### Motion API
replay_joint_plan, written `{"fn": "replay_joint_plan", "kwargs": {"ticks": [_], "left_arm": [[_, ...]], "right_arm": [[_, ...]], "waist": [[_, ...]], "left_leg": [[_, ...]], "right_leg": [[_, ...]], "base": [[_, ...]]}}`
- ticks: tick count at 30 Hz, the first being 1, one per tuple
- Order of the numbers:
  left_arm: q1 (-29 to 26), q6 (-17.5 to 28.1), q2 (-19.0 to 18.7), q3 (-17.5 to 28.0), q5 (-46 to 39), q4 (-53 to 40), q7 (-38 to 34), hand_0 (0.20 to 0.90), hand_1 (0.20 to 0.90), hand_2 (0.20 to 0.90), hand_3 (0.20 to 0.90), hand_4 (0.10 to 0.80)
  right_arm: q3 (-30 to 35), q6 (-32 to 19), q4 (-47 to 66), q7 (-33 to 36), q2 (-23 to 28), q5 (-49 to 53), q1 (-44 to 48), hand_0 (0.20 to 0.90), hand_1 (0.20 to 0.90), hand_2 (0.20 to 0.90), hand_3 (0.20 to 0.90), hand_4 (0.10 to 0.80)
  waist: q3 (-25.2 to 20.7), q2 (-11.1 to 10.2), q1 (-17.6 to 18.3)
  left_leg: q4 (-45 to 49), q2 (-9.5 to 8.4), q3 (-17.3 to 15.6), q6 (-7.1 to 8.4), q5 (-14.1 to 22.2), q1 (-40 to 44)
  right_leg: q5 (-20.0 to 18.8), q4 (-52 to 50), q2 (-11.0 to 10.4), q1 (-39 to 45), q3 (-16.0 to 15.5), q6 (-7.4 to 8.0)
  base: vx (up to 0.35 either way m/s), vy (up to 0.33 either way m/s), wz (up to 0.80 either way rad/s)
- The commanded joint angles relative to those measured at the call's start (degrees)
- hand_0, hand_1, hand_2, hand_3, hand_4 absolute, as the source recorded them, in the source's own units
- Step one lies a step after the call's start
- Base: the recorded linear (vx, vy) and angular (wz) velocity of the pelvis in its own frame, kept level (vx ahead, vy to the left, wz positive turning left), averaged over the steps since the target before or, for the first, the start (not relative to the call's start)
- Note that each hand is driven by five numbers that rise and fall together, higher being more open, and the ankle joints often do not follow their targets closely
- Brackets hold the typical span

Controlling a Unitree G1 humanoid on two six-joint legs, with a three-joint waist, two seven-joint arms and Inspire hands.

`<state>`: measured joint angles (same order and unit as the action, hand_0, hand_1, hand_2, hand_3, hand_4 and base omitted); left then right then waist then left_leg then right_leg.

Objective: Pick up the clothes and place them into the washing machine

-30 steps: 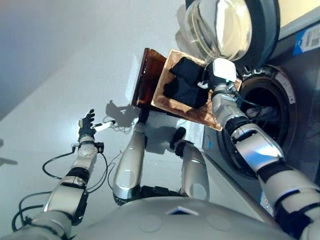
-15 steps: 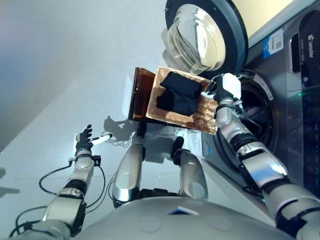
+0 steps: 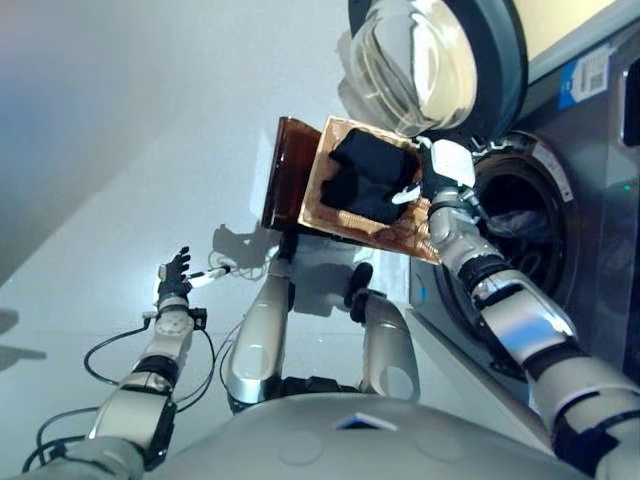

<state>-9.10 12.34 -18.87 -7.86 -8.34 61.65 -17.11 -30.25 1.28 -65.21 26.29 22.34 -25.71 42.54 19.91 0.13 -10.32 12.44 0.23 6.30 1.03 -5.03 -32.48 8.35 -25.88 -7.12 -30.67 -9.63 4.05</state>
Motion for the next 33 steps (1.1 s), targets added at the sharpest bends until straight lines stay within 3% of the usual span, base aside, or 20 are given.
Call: {"fn": "replay_joint_plan", "kwargs": {"ticks": [1, 8, 13, 14, 26, 33], "left_arm": [[-0.9, 2.1, -3.5, 0.3, -0.5, 0.6, -3.1, 0.900, 0.900, 0.900, 0.900, 0.800], [-3.5, 2.1, -4.4, -1.3, -1.8, 0.8, -4.1, 0.900, 0.900, 0.900, 0.900, 0.800], [-5.7, 2.5, -5.6, -2.8, -2.8, -0.4, -4.5, 0.900, 0.900, 0.900, 0.900, 0.800], [-5.6, 2.5, -5.6, -2.8, -2.8, -0.3, -4.5, 0.900, 0.900, 0.900, 0.900, 0.800], [-9.1, 2.5, -6.2, -4.4, -4.2, -3.7, -5.2, 0.900, 0.900, 0.900, 0.900, 0.800], [-6.3, 3.1, -6.4, -4.6, -3.2, -10.2, -5.4, 0.900, 0.900, 0.900, 0.900, 0.800]], "right_arm": [[-1.4, -0.3, 1.6, 3.9, 2.7, -3.6, 4.8, 0.900, 0.900, 0.900, 0.900, 0.800], [-3.3, 0.3, -2.4, 4.8, -0.3, -2.8, 9.1, 0.900, 0.900, 0.900, 0.900, 0.800], [-4.6, 1.8, -7.2, 4.9, -1.0, -3.1, 13.1, 0.900, 0.900, 0.900, 0.900, 0.800], [-4.7, 1.8, -7.2, 4.9, -1.1, -3.1, 13.0, 0.900, 0.900, 0.900, 0.900, 0.800], [-5.4, 4.4, -12.5, 3.8, -1.3, -4.4, 17.9, 0.900, 0.900, 0.900, 0.900, 0.800], [-4.6, 5.1, -13.6, 3.5, -1.8, -4.6, 17.8, 0.900, 0.900, 0.900, 0.900, 0.800]], "waist": [[0.9, -2.8, -0.6], [3.3, -4.5, -1.7], [4.9, -4.6, -3.2], [4.7, -4.6, -3.2], [6.9, -2.8, -4.9], [6.9, -1.9, -5.8]], "left_leg": [[6.0, -3.79, -1.6, 0.77, 5.3, -2.4], [8.5, -3.70, -0.3, 1.11, 5.6, -6.0], [11.1, -3.96, 0.8, 1.39, 6.0, -9.6], [11.7, -3.83, 0.9, 1.51, 8.1, -9.1], [15.2, -4.88, 1.5, 1.26, 8.8, -13.9], [15.5, -5.74, 2.2, 1.00, 8.9, -15.2]], "right_leg": [[-7.9, 8.1, 1.2, -0.5, 1.1, -0.51], [-7.3, 5.8, 1.4, -3.0, -0.5, -0.58], [-6.5, 2.4, 1.2, -6.3, -2.0, -0.60], [-4.7, 1.7, 1.3, -5.9, -1.6, -0.22], [-3.0, -3.7, 0.8, -11.0, -2.6, -0.47], [-1.9, -5.1, 0.3, -12.2, -3.4, -0.70]], "base": [[-0.013, -0.031, 0.19], [-0.008, -0.036, 0.14], [0.000, -0.034, 0.15], [0.075, -0.011, 0.24], [-0.001, 0.002, 0.07], [0.004, -0.014, 0.07]]}}
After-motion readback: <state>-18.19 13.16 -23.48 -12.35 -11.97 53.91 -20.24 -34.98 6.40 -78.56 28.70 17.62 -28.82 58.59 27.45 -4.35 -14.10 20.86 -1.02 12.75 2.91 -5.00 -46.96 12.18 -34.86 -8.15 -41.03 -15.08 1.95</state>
